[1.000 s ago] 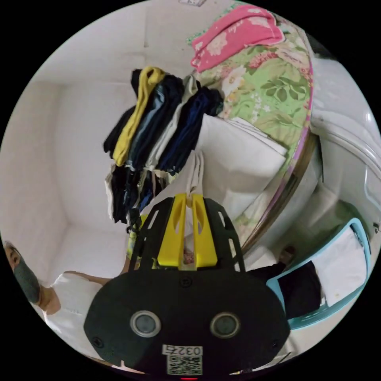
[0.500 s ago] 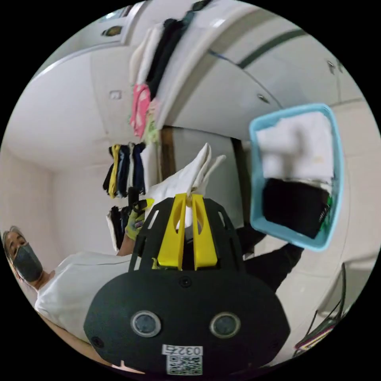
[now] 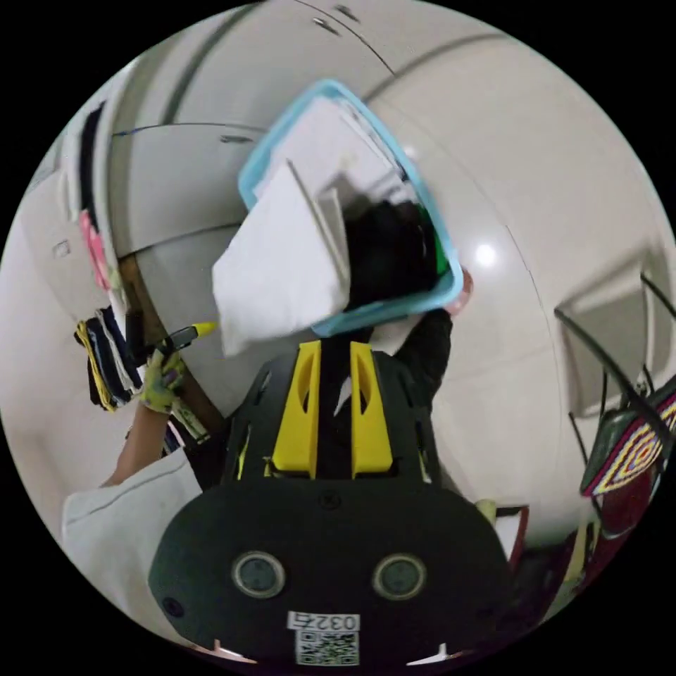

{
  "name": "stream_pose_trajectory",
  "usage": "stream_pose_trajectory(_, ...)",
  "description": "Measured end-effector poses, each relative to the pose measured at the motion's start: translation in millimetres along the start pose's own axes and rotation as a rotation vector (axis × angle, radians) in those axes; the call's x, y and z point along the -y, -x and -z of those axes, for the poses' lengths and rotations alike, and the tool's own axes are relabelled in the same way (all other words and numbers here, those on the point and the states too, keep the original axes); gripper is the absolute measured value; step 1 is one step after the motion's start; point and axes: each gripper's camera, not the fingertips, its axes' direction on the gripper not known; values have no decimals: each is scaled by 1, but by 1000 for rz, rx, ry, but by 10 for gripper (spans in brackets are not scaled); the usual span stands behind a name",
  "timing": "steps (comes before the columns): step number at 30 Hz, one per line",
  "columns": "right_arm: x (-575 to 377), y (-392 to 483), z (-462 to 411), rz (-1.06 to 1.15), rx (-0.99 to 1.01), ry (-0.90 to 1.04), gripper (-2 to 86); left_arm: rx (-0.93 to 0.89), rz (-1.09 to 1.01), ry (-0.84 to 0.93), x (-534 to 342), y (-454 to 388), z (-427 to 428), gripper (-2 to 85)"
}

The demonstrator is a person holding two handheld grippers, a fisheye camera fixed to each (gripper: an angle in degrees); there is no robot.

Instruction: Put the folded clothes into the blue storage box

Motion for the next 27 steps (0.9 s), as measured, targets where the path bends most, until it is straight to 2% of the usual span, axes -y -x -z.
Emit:
stream_pose_trajectory(2, -13, -20, -1, -59, 86, -25, 22, -4, 83, 45, -11, 22, -18, 68)
stream_pose_trajectory(9, -25, -16, 19, -6, 191, -56, 40, -207, 63, -182, -80, 24, 2, 37)
stream_pose_trajectory(13, -4, 20, 38, 129, 285, -70, 40, -232, 25, -325, -117, 12, 25, 32)
stream_pose_trajectory(19, 28, 111, 40, 381, 423, 48, 43, -429, 64, -613, -181, 34, 60, 56)
stream_pose_trajectory(22, 29, 160, 30, 499, 455, 137, 46, -476, 158, -803, -231, 58, 76, 67)
stream_pose_trajectory(27, 13, 216, 11, 607, 527, 262, 50, -531, 463, -1093, -327, 115, 85, 95)
